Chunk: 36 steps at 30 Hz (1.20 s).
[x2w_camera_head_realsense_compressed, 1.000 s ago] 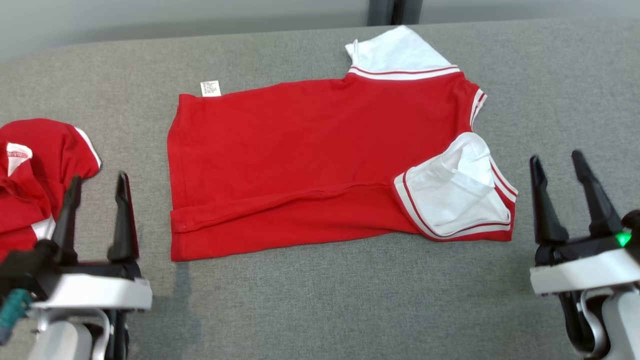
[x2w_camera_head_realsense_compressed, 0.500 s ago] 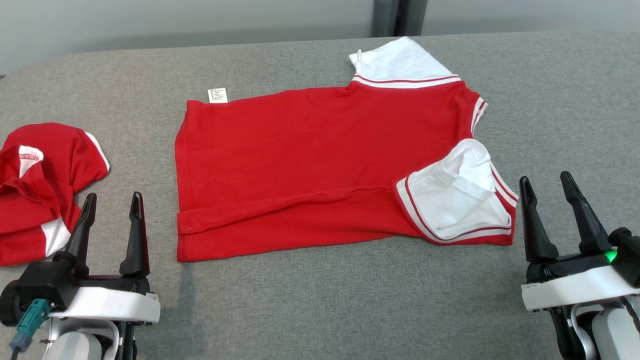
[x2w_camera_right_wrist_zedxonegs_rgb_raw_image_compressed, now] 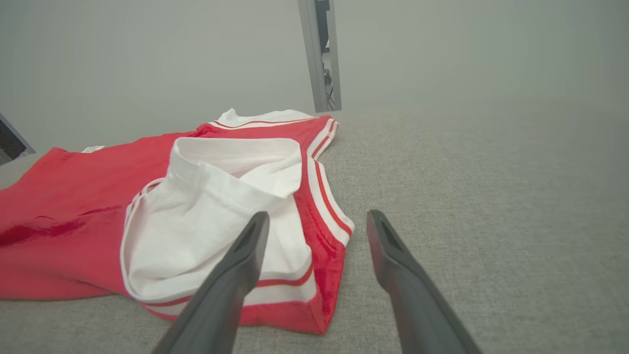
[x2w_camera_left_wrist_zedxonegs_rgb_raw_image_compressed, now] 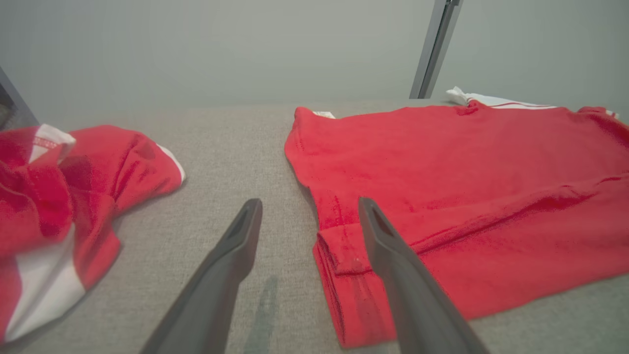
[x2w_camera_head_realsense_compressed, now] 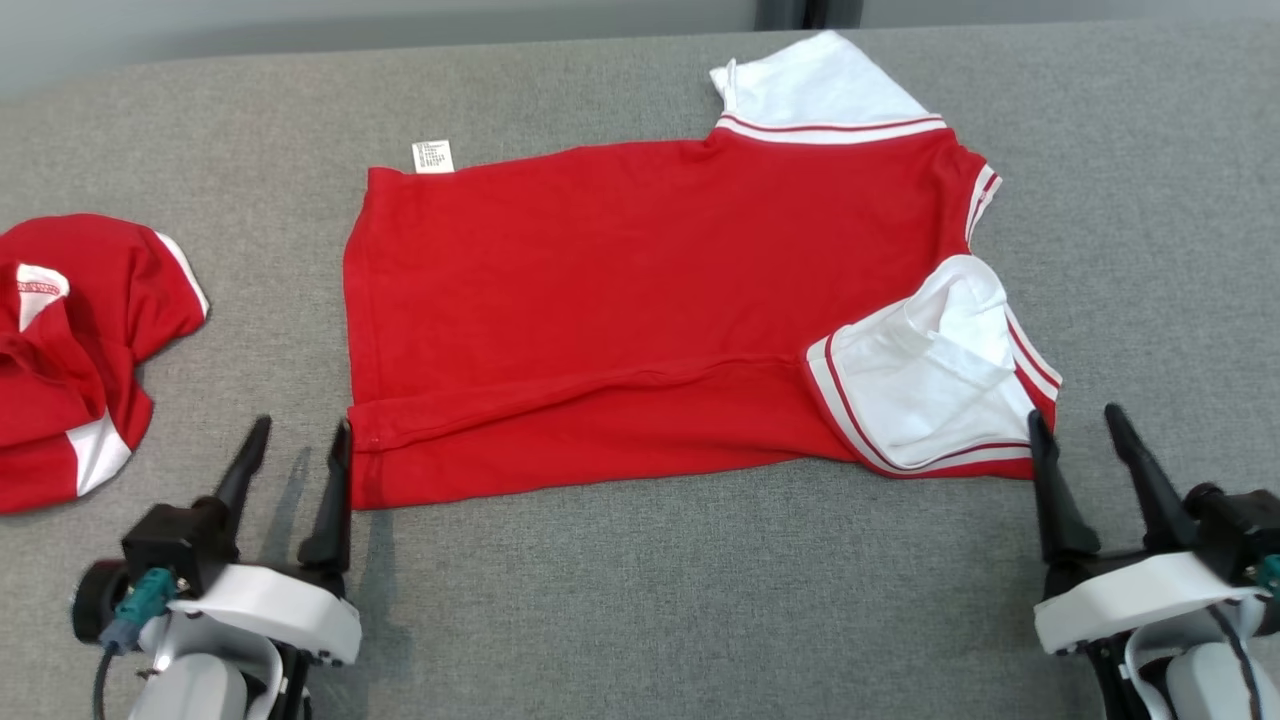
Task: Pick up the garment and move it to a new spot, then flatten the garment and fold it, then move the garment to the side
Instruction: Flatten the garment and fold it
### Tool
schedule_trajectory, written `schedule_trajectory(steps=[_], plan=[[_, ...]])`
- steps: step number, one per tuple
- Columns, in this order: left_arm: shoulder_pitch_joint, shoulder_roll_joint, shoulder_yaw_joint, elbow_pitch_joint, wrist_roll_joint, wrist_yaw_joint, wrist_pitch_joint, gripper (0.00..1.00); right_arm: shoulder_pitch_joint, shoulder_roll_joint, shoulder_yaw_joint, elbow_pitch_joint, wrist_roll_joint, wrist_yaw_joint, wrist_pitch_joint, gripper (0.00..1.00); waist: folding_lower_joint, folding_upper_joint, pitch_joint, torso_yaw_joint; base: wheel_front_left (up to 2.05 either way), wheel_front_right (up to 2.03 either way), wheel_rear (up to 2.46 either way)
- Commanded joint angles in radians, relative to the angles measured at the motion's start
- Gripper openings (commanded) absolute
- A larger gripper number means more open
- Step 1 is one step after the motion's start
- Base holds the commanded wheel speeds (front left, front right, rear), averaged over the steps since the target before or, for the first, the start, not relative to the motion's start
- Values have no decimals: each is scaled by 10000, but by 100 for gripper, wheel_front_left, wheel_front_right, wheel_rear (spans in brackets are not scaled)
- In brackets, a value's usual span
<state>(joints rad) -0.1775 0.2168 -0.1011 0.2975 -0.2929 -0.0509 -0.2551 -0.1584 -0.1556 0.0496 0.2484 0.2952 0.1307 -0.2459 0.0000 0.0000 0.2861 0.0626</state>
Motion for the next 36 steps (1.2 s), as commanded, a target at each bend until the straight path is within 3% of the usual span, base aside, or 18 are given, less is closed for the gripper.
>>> schedule_trajectory(steps=[1,14,15,16,17,18,19,20,28,36], plan=[[-14,-61,-94,514,-173,-131,100,100,-7,50,102,430,45,1,78,100,0,0,185,-35,0,0,0],[-783,-439,-517,2761,-1117,-625,664,100,-833,136,866,2049,604,-1,100,100,0,0,656,75,0,0,0],[-855,-431,-594,2910,-1167,-665,784,100,-892,112,912,2138,652,1,98,64,0,0,666,78,0,0,0],[-919,-456,-650,3057,-1318,-689,903,100,-943,103,972,2206,735,-1,107,48,0,0,674,79,0,0,0],[-994,-481,-704,3183,-1443,-709,1012,95,-979,88,1043,2259,806,1,122,40,0,0,678,74,0,0,0],[-1052,-452,-798,3313,-1521,-745,1172,77,-1011,68,1107,2305,869,1,123,23,0,0,676,61,0,0,0],[-1101,-446,-877,3450,-1672,-766,1321,44,-1037,41,1151,2343,939,-1,119,0,0,0,673,44,0,0,0],[-1122,-462,-942,3538,-1758,-760,1418,0,-1055,15,1186,2382,1009,-2,124,0,0,0,667,25,0,0,0],[-1129,-298,-1169,3018,-3226,-785,1734,0,-491,-204,1353,1644,1498,-2,-2,0,0,0,591,-48,0,0,0],[-502,609,-1103,1502,-4187,-788,2195,0,933,-144,918,-202,1390,-1,99,0,0,0,505,-108,0,0,0]])
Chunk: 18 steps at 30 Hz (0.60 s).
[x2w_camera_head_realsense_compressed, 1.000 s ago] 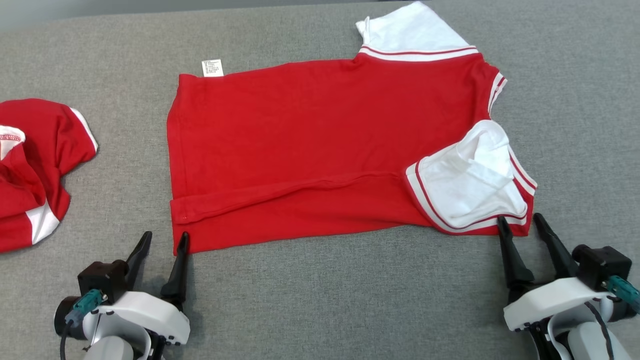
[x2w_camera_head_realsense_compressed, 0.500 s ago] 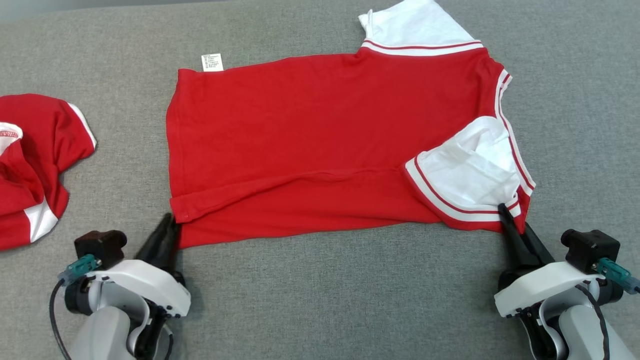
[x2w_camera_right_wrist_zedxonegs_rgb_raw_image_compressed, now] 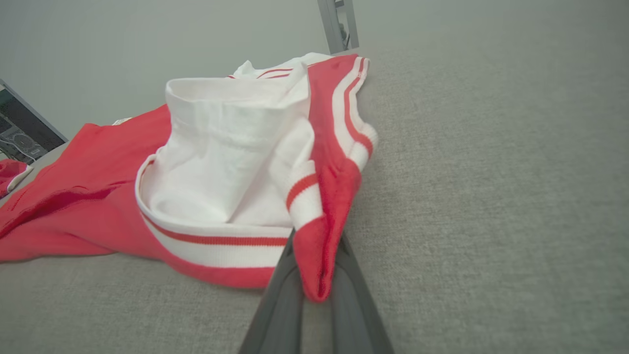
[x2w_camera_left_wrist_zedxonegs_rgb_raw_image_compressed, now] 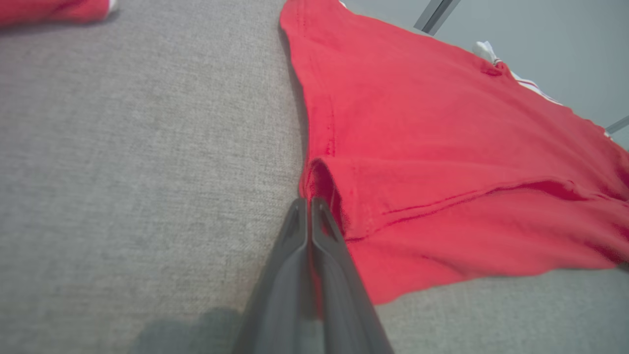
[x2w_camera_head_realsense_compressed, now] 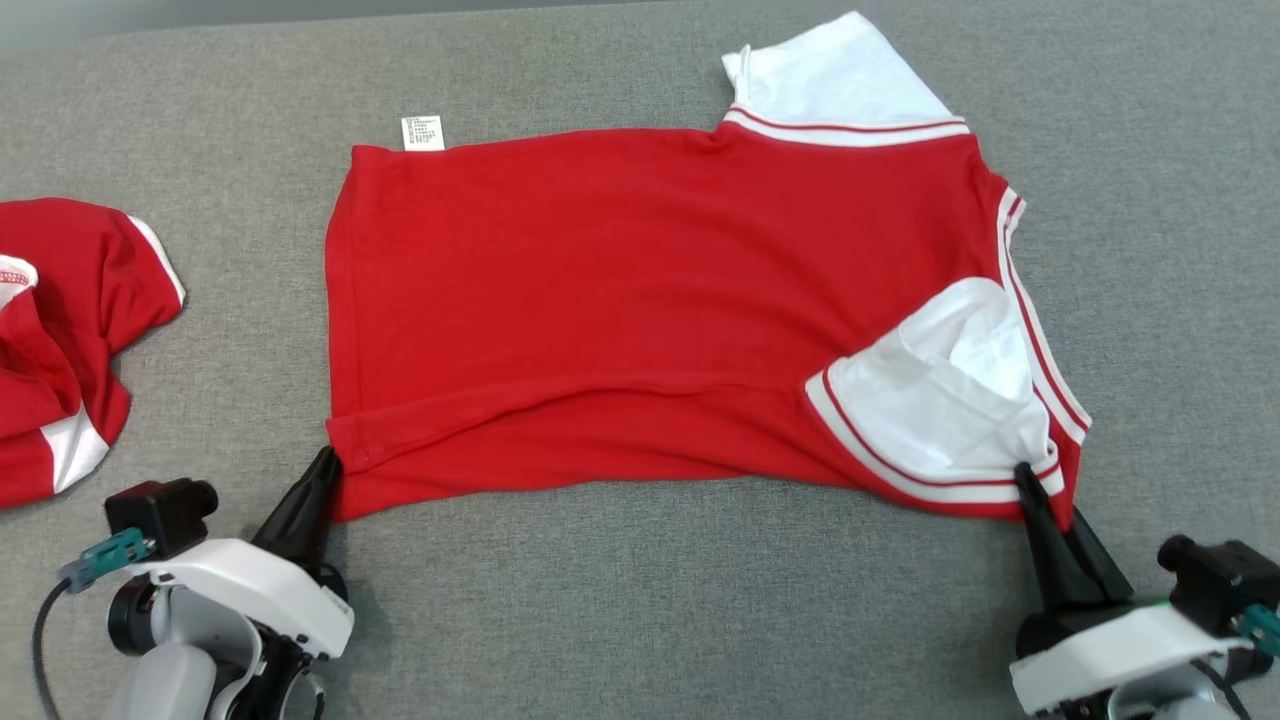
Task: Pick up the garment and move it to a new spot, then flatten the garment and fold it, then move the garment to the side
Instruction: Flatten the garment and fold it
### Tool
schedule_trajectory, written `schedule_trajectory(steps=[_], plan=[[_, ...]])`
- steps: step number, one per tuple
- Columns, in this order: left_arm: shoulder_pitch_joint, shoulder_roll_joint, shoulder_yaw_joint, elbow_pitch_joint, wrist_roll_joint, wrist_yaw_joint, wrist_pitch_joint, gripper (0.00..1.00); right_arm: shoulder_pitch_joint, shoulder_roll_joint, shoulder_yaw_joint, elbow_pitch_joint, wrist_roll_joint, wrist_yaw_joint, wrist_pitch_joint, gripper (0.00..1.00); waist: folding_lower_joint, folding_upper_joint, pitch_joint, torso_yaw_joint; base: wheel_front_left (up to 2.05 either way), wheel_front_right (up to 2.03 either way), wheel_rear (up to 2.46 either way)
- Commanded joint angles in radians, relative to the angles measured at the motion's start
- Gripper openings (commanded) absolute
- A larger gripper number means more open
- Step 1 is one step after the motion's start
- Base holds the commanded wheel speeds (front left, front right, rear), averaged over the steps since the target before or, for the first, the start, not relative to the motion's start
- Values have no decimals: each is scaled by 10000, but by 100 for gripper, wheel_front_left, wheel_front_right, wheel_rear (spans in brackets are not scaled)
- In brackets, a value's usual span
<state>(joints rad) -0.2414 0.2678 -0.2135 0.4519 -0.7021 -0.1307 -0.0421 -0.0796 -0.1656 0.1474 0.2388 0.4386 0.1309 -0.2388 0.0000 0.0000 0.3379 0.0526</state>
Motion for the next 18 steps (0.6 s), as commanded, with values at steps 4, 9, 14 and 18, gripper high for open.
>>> schedule_trajectory(steps=[4,9,14,18], plan=[[677,354,192,-916,-284,138,295,0,908,218,-362,-1035,-146,-3,315,0,0,0,-56,-53,0,0,0],[1627,493,291,-1972,-439,629,681,0,1789,571,-679,-1753,-304,-3,658,0,0,0,-162,-116,0,0,0],[2016,504,315,-2716,-431,994,832,0,1996,757,-822,-1826,-421,-3,973,0,0,0,-188,-133,0,0,0],[1813,460,159,-2810,-201,1093,795,36,1798,803,-889,-1611,-503,-3,1269,87,0,0,-224,-139,0,0,0]])
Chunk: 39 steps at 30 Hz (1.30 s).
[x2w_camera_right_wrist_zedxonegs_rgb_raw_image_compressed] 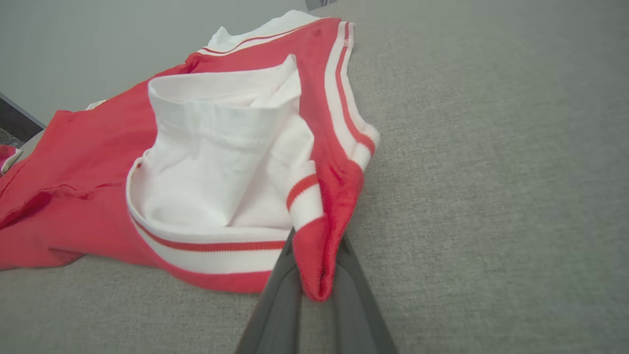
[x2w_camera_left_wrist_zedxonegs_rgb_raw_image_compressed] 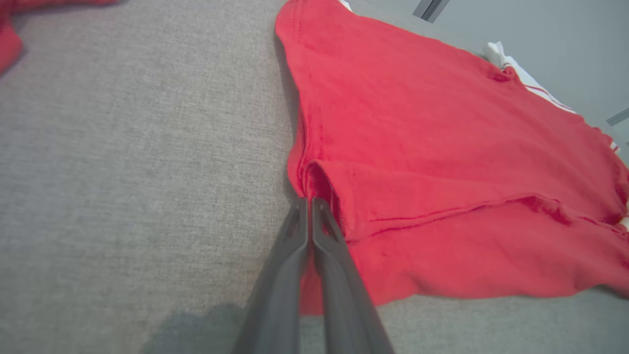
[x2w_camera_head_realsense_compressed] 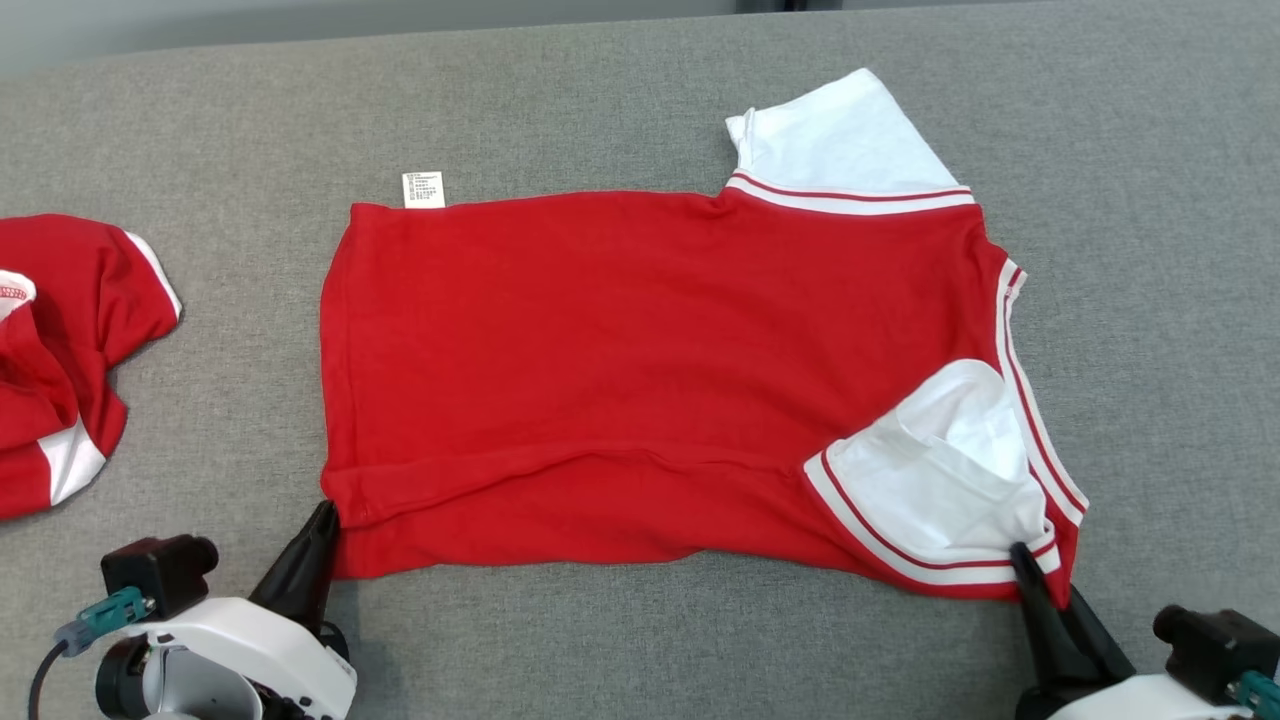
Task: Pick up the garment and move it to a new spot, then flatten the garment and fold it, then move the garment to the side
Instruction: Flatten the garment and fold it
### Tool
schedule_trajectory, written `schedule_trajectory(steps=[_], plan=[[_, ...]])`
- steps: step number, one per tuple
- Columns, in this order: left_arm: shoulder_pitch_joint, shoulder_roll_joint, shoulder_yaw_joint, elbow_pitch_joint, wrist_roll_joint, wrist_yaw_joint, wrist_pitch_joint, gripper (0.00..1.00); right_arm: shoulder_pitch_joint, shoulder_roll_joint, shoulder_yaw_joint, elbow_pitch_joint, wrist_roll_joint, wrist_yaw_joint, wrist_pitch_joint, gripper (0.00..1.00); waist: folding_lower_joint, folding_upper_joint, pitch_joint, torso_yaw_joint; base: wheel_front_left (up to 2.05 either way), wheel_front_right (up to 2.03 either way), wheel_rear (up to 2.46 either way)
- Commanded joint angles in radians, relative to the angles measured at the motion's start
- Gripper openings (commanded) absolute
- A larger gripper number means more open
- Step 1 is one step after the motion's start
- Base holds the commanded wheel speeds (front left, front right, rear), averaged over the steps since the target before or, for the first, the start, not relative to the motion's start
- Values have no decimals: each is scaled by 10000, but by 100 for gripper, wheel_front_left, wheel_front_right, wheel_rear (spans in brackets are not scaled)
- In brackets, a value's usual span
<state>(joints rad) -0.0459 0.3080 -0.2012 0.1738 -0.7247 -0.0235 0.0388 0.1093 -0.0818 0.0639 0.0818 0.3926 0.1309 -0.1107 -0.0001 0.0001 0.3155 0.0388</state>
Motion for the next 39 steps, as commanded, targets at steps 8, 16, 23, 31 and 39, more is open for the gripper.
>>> schedule_trajectory(steps=[8,16,23,31,39], plan=[[-645,124,203,-70,1304,661,-1844,100,-1058,-437,-427,-15,-597,-3,-255,100,1,-1,-190,-151,0,0,0],[-1330,40,454,-416,2468,997,-2968,100,-2790,-861,-623,-190,-1050,-3,-873,100,1,-1,-391,-146,0,0,0],[-1543,-113,306,-27,2847,853,-3030,100,-3289,-1014,-390,303,-990,-3,-1020,100,1,-1,-469,69,0,0,0],[-2168,-23,346,241,2931,613,-3028,100,-3543,-1016,-334,552,-900,-3,-1119,100,1,-1,-232,140,0,0,0],[-4967,320,-25,1702,2651,-326,-1733,100,-4169,-987,2,428,-945,-3,-1032,100,1,-1,681,26,0,0,0]])
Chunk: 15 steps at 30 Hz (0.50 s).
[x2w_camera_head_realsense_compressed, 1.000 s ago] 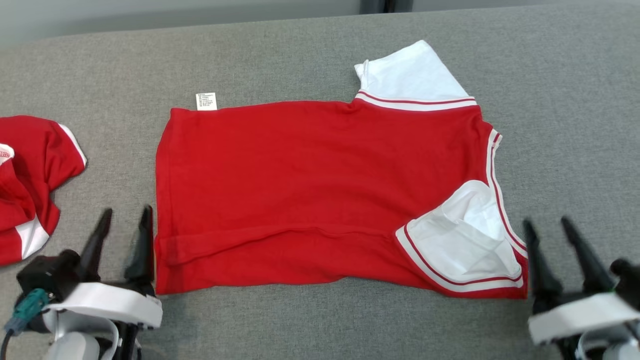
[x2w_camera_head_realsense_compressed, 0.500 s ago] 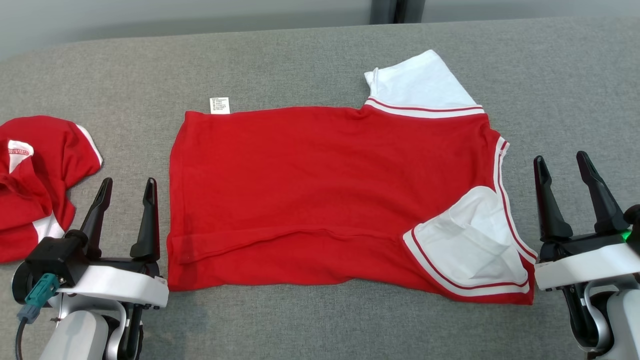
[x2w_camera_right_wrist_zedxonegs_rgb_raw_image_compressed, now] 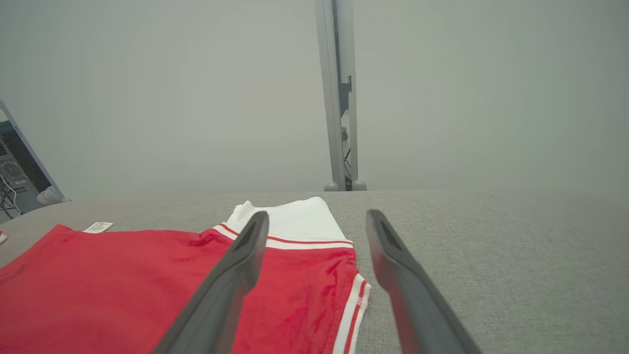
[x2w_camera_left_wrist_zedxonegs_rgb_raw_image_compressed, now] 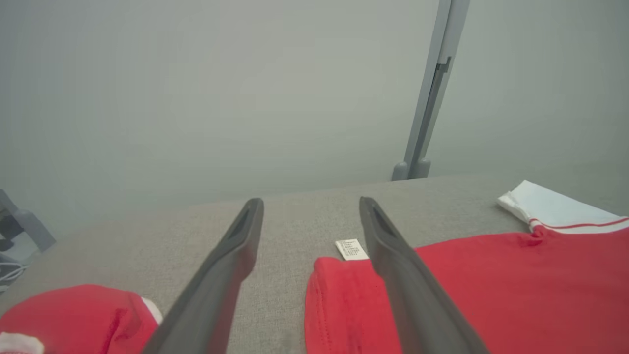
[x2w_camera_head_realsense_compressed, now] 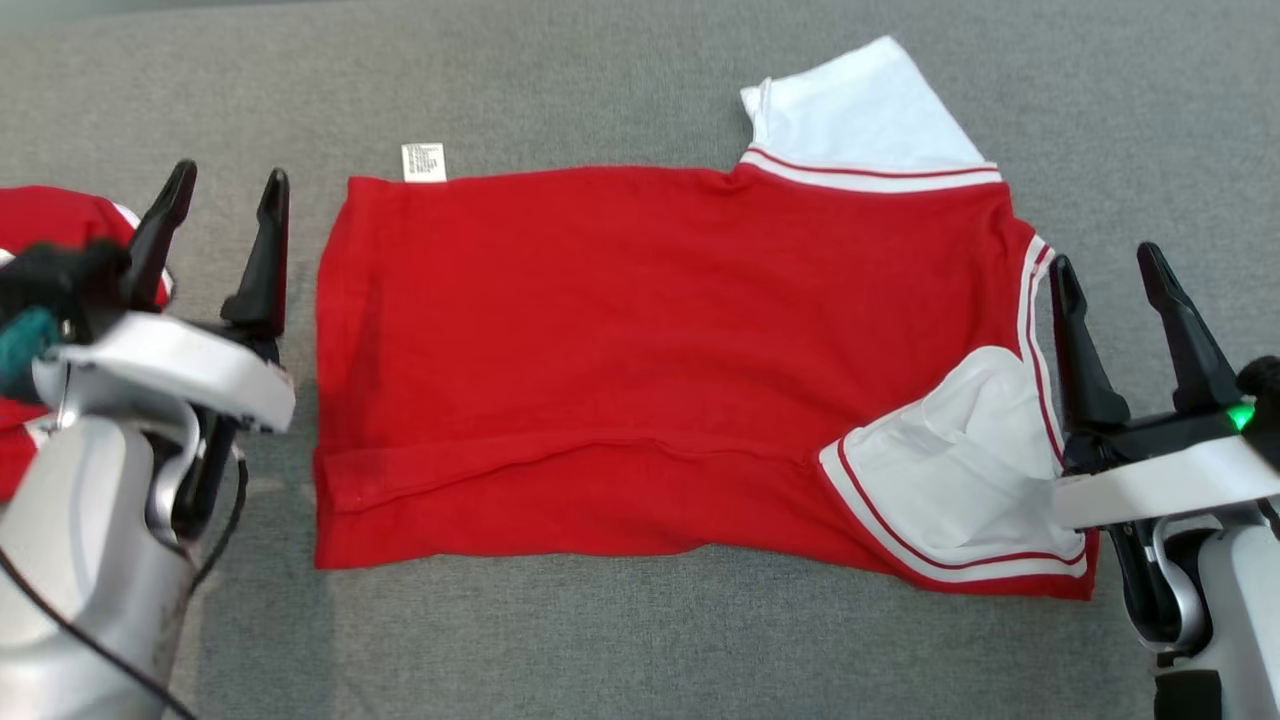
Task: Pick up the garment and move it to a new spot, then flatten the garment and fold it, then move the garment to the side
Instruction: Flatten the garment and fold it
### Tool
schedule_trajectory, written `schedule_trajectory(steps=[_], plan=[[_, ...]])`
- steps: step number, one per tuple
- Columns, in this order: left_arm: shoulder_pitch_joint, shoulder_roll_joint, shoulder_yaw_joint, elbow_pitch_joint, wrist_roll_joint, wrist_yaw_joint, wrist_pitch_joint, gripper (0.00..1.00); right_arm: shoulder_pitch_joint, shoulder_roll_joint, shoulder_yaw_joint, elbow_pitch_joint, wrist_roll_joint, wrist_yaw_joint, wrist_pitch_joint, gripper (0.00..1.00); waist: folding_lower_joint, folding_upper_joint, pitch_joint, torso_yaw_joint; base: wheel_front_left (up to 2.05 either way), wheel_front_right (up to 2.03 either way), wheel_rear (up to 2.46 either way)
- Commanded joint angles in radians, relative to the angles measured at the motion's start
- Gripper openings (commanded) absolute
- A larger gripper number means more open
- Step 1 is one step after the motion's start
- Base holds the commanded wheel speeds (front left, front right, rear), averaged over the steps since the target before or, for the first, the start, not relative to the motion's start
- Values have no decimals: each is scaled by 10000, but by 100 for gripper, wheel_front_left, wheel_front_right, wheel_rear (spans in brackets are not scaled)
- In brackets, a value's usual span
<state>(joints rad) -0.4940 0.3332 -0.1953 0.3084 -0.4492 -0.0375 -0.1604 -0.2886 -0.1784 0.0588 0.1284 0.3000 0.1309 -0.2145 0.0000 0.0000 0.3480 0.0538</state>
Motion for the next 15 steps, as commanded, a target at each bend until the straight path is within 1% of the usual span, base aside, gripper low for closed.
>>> schedule_trajectory(steps=[1,2,5,8,12,15], plan=[[-845,95,-151,730,-210,-318,561,100,-286,-5,108,-55,-20,-3,-7,100,0,0,504,-176,0,0,0],[-845,95,-151,730,-210,-318,561,100,-286,-5,108,-55,-20,-3,-7,100,0,0,504,-176,0,0,0],[-1764,160,-316,1915,-575,-641,1235,100,-533,31,294,-15,-19,-3,-72,100,0,0,901,-322,0,0,0],[-2518,228,-518,2990,-908,-841,1570,100,-724,63,452,29,-8,-3,-177,100,0,0,1203,-462,0,0,0],[-3114,276,-1002,4084,-1281,-929,1854,100,-864,85,602,136,45,-3,-281,100,0,0,1415,-587,0,0,0],[-3345,308,-1623,4415,-1749,-933,2086,100,-946,85,645,230,66,-3,-324,100,0,0,1455,-648,0,0,0]])
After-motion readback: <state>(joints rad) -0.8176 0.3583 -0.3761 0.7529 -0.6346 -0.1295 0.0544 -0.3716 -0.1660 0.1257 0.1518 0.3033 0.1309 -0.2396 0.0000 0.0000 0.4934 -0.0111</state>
